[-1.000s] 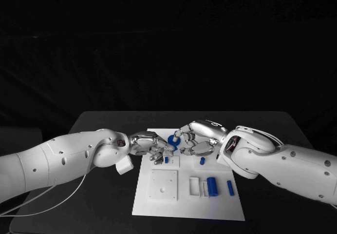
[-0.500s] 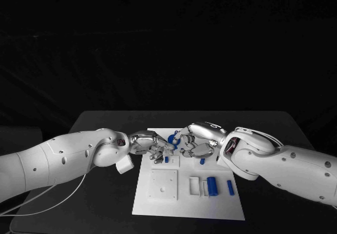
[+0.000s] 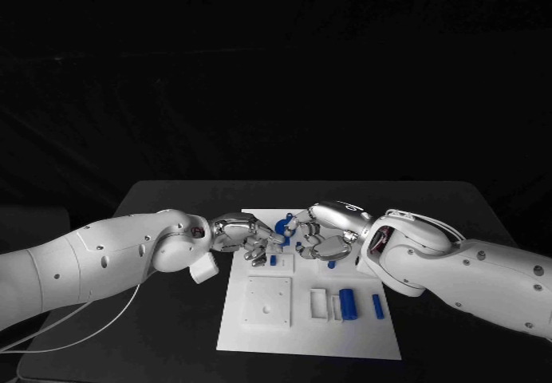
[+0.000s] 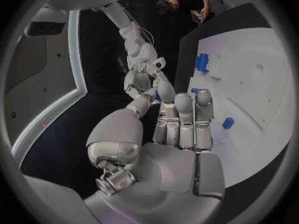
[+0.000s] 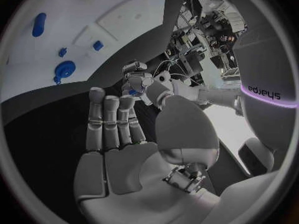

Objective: Assemble the parts on the task board

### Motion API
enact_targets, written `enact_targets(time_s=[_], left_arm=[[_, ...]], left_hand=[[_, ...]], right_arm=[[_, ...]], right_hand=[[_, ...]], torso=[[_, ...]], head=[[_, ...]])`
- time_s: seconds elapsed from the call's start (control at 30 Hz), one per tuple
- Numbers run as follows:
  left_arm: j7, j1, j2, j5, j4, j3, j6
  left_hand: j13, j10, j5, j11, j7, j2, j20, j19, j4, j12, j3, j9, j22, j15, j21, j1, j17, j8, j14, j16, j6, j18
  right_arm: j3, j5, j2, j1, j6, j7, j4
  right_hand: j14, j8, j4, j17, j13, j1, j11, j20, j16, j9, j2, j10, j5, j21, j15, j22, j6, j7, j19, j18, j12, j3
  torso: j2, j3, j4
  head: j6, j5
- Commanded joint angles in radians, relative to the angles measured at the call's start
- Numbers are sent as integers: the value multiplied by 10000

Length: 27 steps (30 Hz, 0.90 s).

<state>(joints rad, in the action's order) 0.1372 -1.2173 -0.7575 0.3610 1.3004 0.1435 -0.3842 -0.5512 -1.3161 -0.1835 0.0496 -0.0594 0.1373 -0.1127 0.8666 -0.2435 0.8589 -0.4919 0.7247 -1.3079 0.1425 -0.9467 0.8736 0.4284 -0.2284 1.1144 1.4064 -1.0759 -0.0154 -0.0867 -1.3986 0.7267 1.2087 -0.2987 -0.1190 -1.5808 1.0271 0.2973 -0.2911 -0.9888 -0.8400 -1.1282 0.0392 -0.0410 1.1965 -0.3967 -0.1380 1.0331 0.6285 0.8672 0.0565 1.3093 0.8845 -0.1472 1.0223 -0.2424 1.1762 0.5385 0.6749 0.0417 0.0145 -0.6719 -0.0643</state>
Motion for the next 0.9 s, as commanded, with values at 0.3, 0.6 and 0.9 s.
enact_targets(time_s=[0.3,0.6,0.9], left_arm=[[-23,-18,1,-167,-11,-16,183],[-87,-18,6,-167,-15,-15,217],[-129,-18,5,-126,-22,-14,271]], left_hand=[[-7,61,-109,41,14,187,-1304,-66,-363,73,-280,41,-175,148,44,-9,15,-64,-70,50,-1,123],[-6,62,-129,43,17,198,-1306,-66,-379,77,-283,53,-176,149,43,-26,16,-73,-72,53,-7,122],[-6,59,-151,45,20,210,-1310,-67,-397,83,-291,66,-177,151,40,-35,18,-83,-73,57,-16,121]], right_arm=[[-15,-72,6,-26,89,-113,-107],[-15,-72,3,-27,86,-111,-127],[-15,-71,17,-28,62,-103,-120]], right_hand=[[-20,57,-1,-14,-19,60,-25,25,67,-9,52,22,71,73,63,207,59,-16,43,-194,51,87],[-22,55,-1,-15,-21,66,-26,26,70,-7,48,20,86,79,65,206,58,-15,40,-194,52,99],[-27,50,-2,-16,-22,73,-25,28,70,-3,39,16,107,85,66,204,52,-16,35,-194,51,114]], torso=[[2,5,-2],[5,1,0],[2,-5,3]], head=[[-3,-25],[-14,-24],[-7,-24]])
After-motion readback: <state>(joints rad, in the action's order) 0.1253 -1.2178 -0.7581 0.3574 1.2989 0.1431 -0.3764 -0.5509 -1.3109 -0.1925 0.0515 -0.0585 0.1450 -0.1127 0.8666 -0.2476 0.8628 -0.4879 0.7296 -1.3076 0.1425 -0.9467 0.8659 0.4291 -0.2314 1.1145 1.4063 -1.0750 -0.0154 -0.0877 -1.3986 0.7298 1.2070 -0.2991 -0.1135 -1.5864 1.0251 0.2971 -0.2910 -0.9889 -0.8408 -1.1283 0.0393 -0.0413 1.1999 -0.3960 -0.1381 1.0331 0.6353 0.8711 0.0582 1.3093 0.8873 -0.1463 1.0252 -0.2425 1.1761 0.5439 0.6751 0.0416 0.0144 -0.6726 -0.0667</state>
